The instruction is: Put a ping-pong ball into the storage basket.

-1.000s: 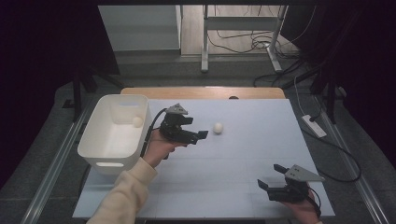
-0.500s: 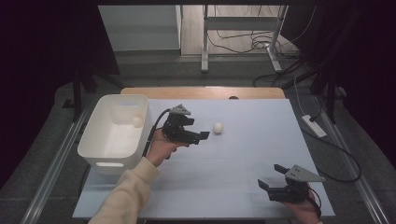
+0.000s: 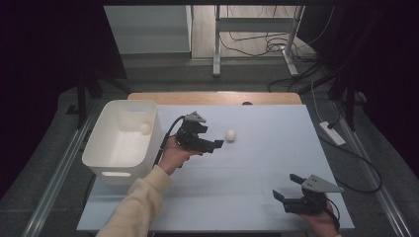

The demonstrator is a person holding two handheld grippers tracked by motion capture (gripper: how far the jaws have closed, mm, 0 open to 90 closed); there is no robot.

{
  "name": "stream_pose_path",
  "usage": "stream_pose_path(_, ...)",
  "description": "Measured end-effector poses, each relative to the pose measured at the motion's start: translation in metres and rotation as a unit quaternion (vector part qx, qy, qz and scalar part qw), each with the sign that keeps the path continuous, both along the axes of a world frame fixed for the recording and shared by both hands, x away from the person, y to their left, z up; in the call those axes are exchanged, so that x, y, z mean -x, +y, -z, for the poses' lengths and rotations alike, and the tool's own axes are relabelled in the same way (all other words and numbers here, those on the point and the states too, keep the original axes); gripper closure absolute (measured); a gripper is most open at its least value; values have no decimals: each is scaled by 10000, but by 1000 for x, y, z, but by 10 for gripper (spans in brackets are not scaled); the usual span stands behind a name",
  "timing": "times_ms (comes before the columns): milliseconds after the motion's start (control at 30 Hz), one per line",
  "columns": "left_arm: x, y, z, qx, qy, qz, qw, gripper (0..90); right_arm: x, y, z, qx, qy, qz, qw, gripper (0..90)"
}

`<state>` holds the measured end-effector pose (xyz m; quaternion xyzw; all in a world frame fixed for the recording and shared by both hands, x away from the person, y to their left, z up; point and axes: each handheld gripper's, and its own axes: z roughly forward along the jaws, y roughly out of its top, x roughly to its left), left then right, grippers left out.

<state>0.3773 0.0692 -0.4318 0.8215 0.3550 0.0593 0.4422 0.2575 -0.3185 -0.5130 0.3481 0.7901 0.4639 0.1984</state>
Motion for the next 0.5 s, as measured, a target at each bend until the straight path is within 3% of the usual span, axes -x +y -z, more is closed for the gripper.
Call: stream_pose_path(500,-10,-4,9,-30,118,-42,9999,143,1,0,0,-8,-10,3,10000,112)
